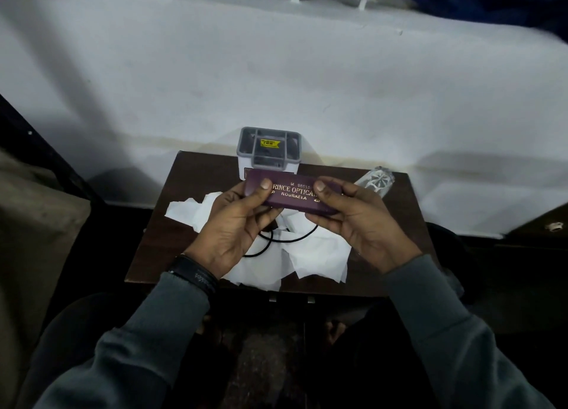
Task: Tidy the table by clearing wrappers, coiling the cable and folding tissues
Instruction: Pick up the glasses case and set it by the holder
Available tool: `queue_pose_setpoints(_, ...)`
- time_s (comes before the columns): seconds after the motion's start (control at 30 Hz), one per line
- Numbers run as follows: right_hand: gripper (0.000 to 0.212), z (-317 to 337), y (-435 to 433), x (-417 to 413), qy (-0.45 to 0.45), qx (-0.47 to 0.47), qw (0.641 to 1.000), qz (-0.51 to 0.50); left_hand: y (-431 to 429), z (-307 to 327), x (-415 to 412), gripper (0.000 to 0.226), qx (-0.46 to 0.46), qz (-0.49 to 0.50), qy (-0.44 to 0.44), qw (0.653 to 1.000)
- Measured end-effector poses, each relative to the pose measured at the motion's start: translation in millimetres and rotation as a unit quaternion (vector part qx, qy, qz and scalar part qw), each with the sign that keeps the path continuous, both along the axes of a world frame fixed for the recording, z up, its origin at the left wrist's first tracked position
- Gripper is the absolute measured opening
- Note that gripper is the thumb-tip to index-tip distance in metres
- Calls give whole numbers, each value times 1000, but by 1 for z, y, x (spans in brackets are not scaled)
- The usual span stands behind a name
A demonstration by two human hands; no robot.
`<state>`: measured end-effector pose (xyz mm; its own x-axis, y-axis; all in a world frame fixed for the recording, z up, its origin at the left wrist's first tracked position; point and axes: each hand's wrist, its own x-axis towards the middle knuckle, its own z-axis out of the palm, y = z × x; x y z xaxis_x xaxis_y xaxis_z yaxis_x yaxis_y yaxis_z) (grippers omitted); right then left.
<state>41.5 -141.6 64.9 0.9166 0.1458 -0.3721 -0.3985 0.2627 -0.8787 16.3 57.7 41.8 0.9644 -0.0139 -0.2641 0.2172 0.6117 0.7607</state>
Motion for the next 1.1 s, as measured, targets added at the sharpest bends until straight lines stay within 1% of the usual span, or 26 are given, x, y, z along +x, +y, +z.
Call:
queue_pose_setpoints(0.1, 38, 2, 3, 0, 1, -7, 1000, 1, 1, -1, 1, 29, 0, 1, 2, 1000)
queue_pose_setpoints(0.17, 41, 2, 4, 0, -6, -22, 1000, 8, 2, -1, 1, 25, 2, 2, 6, 1000)
queue_pose_setpoints(0.2, 48, 2, 5, 0, -25, -56, 998, 21, 2, -1, 1, 24, 5, 6, 7, 1000)
queue_pose_setpoints(0.23, 59, 1, 7, -1, -69, -123, 989, 44, 4, 0, 0, 23, 7, 10, 9, 1000)
queue_pose_setpoints(0.27, 72, 2, 9, -1, -141, -215, 963, 75, 7, 0, -1, 22, 13, 15, 8, 1000)
queue_pose_setpoints(0.3, 80, 4, 12, 0, -227, -309, 917, 112, 8, 2, -1, 21, 16, 21, 9, 1000)
queue_pose_setpoints(0.33, 82, 5, 18, 2, -311, -387, 855, 154, 11, 2, -2, 21, 20, 31, 9, 999)
queue_pose_setpoints(0.37, 79, 6, 26, 6, -378, -442, 791, 188, 14, 2, -3, 22, 21, 45, 9, 999)
queue_pose_setpoints(0.4, 74, 8, 35, 11, -422, -475, 744, 208, 17, 1, -3, 23, 22, 61, 10, 998)
queue_pose_setpoints(0.43, 69, 10, 44, 16, -447, -489, 716, 219, 20, 1, -2, 24, 19, 76, 9, 997)
queue_pose_setpoints(0.47, 65, 12, 52, 21, -458, -495, 703, 224, 22, 1, -2, 24, 19, 92, 9, 996)
queue_pose_setpoints(0.6, 58, 18, 82, 40, -468, -493, 690, 249, 38, 4, 2, 31, 6, 170, 16, 985)
queue_pose_setpoints(0.63, 57, 20, 89, 46, -468, -496, 687, 252, 42, 4, 2, 29, 15, 185, 22, 982)
queue_pose_setpoints(0.7, 53, 22, 105, 61, -470, -496, 684, 255, 49, 4, 1, 18, 66, 197, 39, 977)
queue_pose_setpoints(0.77, 50, 25, 125, 79, -466, -500, 683, 257, 56, 1, 0, 28, 94, 199, 68, 973)
queue_pose_setpoints(0.8, 49, 26, 135, 88, -469, -506, 677, 258, 59, -2, 0, 36, 88, 212, 94, 969)
queue_pose_setpoints(0.83, 48, 27, 147, 99, -473, -512, 667, 263, 63, -4, -1, 36, 76, 225, 116, 965)
queue_pose_setpoints(0.87, 47, 27, 159, 109, -477, -516, 657, 271, 66, -8, 0, 30, 76, 236, 129, 960)
queue_pose_setpoints(0.93, 45, 22, 183, 129, -478, -531, 636, 292, 69, -18, 4, 16, 137, 243, 145, 949)
queue_pose_setpoints(1.0, 49, 12, 202, 147, -463, -556, 616, 311, 67, -21, 5, 24, 207, 232, 144, 939)
queue_pose_setpoints(1.07, 52, -1, 216, 161, -445, -578, 603, 325, 63, -20, 6, 30, 227, 217, 145, 938)
queue_pose_setpoints(1.1, 53, -8, 221, 167, -436, -587, 597, 330, 61, -19, 7, 29, 228, 211, 145, 939)
